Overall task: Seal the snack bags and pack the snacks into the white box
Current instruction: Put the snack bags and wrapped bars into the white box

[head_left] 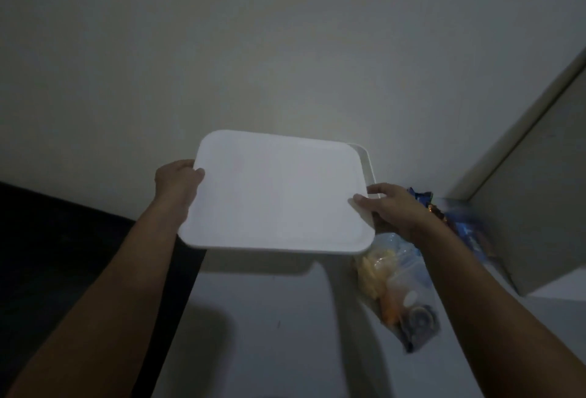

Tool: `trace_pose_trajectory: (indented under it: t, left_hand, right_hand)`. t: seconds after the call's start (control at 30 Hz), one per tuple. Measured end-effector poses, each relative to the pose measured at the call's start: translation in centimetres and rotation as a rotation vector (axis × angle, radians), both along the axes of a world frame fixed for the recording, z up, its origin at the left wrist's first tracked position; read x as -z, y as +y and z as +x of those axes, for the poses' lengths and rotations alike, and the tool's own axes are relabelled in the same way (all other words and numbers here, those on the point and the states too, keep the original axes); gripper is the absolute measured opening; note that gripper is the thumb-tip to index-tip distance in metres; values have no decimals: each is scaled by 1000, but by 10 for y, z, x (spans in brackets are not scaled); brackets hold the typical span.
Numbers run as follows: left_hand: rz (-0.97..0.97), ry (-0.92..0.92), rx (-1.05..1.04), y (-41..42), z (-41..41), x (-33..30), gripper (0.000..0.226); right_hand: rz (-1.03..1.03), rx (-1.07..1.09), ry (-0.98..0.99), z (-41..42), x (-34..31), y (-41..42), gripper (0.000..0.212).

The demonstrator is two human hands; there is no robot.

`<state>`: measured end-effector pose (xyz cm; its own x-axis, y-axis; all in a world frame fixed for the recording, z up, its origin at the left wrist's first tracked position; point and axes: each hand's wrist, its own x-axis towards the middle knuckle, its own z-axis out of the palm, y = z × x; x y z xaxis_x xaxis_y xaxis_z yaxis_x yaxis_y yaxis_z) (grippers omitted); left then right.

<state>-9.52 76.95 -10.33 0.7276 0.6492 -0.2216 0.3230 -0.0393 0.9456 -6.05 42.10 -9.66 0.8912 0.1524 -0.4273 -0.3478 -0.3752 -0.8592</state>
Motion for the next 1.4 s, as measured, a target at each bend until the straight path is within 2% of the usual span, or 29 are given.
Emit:
trace_pose_trajectory:
  t: [0.03,0.1,0.2,0.33,0.43,0.53,0.63,0.7,0.8,0.87,0.93,1.07,1.13,1.2,1.27,1.33,1.4]
  left_hand:
    - [12,57,-6,9,-38,17,29]
    - [-33,92,-20,22,-53,37,29]
    - [-95,126,-101,33,-66,52,16]
    - [-65,153,-173,40,-81,82,20]
    - [29,197,-124,31,-95,101,7]
    - [129,260,-62,28,-106,127,31]
    - [220,431,80,18,-111,143,23]
    - [180,428,115,10,-113,153,29]
    - [100,427,162,2,-111,167,24]
    - [41,425,206,2,-109,178,37]
    - [-18,410,221,5,-106,189,53]
    - [-43,415,263,25,-92,244,98]
    - [-13,440,273,19,-90,236,103]
    - [89,502,298,-1,-93,204,89]
    - [298,581,327,-26,-94,167,71]
    - [438,555,355,-47,-87,148,63]
    - [448,457,425,-69,-73,130,64]
  right_hand:
    - [-57,-20,14,-29,16,12,33]
    - [-86,-39,15,-37,28,15,25]
    - [-184,-120,34,-46,27,23,14]
    - [-245,-166,51,-61,39,34,11]
    - [-292,-178,67,-69,58,36,17]
    - [-353,-189,103,-80,86,37,13]
    - [-458,-205,134,-88,116,35,12]
    - [-522,-204,154,-91,132,34,9]
    - [-554,-199,193,-96,149,33,22]
    - [-585,-209,179,-98,158,32,30]
    - [-617,-210,150,-101,162,31,29]
    - [-609,-208,154,-104,161,30,31]
    - [-564,-194,181,-103,159,27,32]
    - [-536,-202,169,-101,151,23,30]
    - [-501,-219,126,-96,139,17,28]
    - [-436,-210,105,-88,120,10,25]
    - [-381,-205,95,-77,97,0,25]
